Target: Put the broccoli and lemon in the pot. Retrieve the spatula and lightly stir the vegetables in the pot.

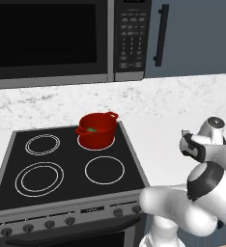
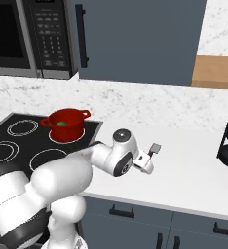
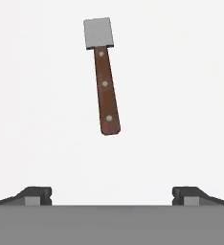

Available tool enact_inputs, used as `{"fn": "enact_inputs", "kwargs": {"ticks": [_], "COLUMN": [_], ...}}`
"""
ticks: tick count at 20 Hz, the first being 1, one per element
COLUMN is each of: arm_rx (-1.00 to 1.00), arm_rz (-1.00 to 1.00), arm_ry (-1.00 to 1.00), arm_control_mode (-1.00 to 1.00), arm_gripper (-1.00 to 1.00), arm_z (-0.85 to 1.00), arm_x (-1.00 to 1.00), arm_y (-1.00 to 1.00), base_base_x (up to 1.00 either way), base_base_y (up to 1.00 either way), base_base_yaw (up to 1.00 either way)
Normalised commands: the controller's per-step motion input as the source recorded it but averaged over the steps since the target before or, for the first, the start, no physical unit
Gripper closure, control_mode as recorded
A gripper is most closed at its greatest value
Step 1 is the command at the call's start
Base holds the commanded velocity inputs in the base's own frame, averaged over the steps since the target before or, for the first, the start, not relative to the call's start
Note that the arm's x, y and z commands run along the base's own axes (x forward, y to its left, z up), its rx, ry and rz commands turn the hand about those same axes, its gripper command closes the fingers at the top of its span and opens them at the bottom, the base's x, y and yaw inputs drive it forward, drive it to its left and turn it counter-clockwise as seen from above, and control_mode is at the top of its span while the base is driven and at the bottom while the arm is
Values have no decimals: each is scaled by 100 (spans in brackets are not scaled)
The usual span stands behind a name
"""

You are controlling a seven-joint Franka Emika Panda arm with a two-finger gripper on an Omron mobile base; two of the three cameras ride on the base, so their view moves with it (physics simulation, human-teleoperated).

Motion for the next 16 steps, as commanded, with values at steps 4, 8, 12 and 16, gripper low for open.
{"fn": "enact_inputs", "kwargs": {"ticks": [4,8,12,16], "arm_rx": [0,0,0,0], "arm_rz": [5,3,2,1], "arm_ry": [0,0,1,2], "arm_control_mode": [-100,-100,-100,-100], "arm_gripper": [-100,-100,-100,-100], "arm_z": [-24,-17,-19,-22], "arm_x": [50,31,22,24], "arm_y": [-11,-22,-26,-14], "base_base_x": [0,0,0,0], "base_base_y": [0,0,0,0], "base_base_yaw": [0,0,0,0]}}
